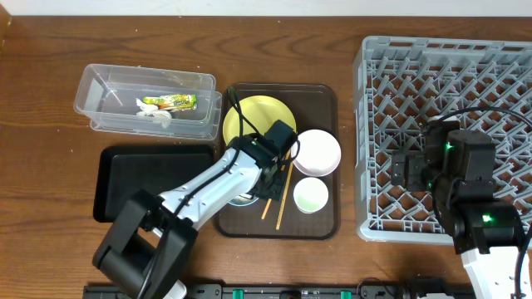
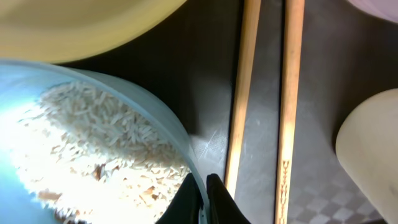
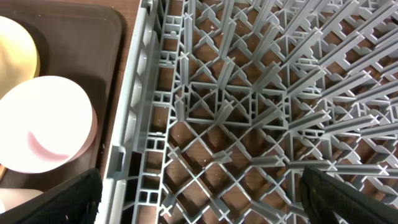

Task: Sort waste into correct bins and load items into the dishwasher rack
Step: 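Move the left gripper to the light-blue bowl and grasp its rim, then tip the blue bowl over the black tray to pour out rice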

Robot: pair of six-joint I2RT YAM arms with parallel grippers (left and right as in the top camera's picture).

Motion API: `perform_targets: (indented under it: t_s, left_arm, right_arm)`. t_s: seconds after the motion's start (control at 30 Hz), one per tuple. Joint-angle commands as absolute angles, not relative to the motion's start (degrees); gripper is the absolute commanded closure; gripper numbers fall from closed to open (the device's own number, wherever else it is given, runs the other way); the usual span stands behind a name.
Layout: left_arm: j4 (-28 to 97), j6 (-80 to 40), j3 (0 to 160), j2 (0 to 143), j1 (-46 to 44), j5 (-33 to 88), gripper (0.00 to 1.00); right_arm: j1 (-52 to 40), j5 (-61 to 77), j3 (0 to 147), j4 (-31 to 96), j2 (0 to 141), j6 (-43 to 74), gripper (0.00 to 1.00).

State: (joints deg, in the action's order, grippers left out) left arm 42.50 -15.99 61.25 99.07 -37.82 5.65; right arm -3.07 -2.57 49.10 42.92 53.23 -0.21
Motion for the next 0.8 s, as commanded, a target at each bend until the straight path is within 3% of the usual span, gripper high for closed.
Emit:
perform_targets:
  t_s: [0.0, 0.2, 0.4, 0.77]
  left_arm:
    - [44.6, -15.4, 63.4, 96.8, -37.5, 6.4, 0.94]
    - [47.1, -15.2, 65.2, 89.3, -34.7, 6.4, 0.94]
    - [49.9, -13.9, 65.2, 81.6, -25.8, 7.8, 0.94]
    - [50.5, 4.2, 61.7, 82.5, 2.0, 42.2, 0.94]
  right_arm:
    - [-3.0, -2.5, 50.3, 43.2, 53.1, 0.6, 0.01]
    - [-3.0, -2.5, 50.3, 43.2, 53.1, 0.6, 0.01]
    - [-3.0, -2.5, 50.3, 43.2, 53.1, 0.6, 0.01]
    - [-3.0, -2.5, 50.3, 43.3, 53.1, 0.6, 0.01]
